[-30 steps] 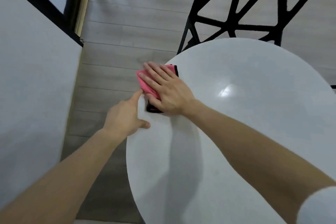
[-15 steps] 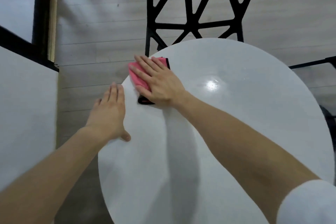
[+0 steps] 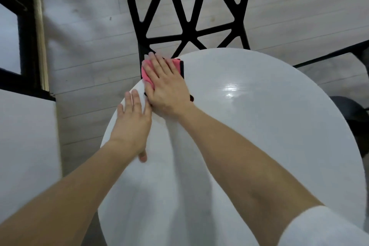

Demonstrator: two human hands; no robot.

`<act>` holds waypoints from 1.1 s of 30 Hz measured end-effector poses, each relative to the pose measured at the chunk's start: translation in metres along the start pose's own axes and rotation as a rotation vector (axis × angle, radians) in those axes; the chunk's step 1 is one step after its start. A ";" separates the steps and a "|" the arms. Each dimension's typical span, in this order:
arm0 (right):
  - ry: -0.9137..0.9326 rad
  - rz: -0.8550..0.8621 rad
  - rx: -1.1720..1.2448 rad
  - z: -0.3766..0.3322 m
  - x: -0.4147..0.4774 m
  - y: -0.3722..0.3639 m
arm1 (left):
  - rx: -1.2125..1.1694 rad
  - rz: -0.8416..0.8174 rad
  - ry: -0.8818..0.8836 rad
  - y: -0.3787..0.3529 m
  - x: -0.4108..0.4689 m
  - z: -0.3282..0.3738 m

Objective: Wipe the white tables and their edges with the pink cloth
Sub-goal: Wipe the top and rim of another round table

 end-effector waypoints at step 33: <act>0.125 -0.076 0.044 -0.042 -0.114 0.004 | -0.022 0.019 -0.060 0.012 -0.014 -0.010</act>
Point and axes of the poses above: each hand's wrist, its own x-axis towards the middle knuckle, its own y-axis out of the back of the hand, z = x × y, the point moved 10 cm from there along x, towards the middle knuckle, and after that the axes turned 14 degrees about y, right-handed, at the moved point
